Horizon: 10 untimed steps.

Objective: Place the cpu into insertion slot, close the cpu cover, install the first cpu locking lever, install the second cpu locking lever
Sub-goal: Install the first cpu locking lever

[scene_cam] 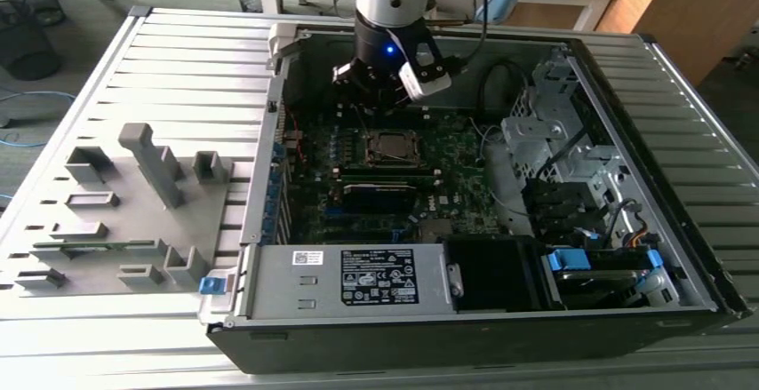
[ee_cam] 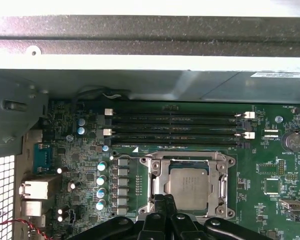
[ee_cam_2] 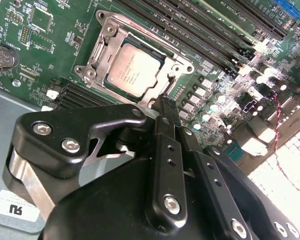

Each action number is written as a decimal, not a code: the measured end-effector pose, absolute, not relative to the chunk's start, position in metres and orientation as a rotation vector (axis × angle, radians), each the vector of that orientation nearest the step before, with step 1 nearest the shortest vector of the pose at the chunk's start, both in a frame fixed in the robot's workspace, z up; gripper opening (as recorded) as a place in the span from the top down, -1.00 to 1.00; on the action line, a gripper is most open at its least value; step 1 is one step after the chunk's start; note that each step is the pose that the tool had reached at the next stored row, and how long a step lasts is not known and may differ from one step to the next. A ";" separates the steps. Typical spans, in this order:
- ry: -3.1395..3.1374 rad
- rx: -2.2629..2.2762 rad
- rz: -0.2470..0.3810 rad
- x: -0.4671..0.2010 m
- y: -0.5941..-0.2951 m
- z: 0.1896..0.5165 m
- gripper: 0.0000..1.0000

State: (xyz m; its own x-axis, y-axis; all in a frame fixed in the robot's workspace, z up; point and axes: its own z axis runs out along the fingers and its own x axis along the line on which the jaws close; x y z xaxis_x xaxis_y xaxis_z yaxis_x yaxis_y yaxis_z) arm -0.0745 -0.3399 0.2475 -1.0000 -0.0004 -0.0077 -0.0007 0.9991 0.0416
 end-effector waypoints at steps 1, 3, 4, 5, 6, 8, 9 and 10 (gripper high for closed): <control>3.133 -0.001 0.065 -0.075 -0.340 0.247 0.79; 3.133 -0.001 0.065 -0.075 -0.340 0.247 0.79; 3.133 -0.001 0.065 -0.076 -0.340 0.247 0.79; 3.133 -0.001 0.065 -0.076 -0.340 0.247 0.79; 3.133 -0.001 0.065 -0.076 -0.340 0.247 0.79; 3.133 -0.001 0.065 -0.076 -0.340 0.247 0.79; 3.133 -0.001 0.065 -0.076 -0.340 0.247 0.79; 3.133 -0.001 0.065 -0.076 -0.340 0.247 0.79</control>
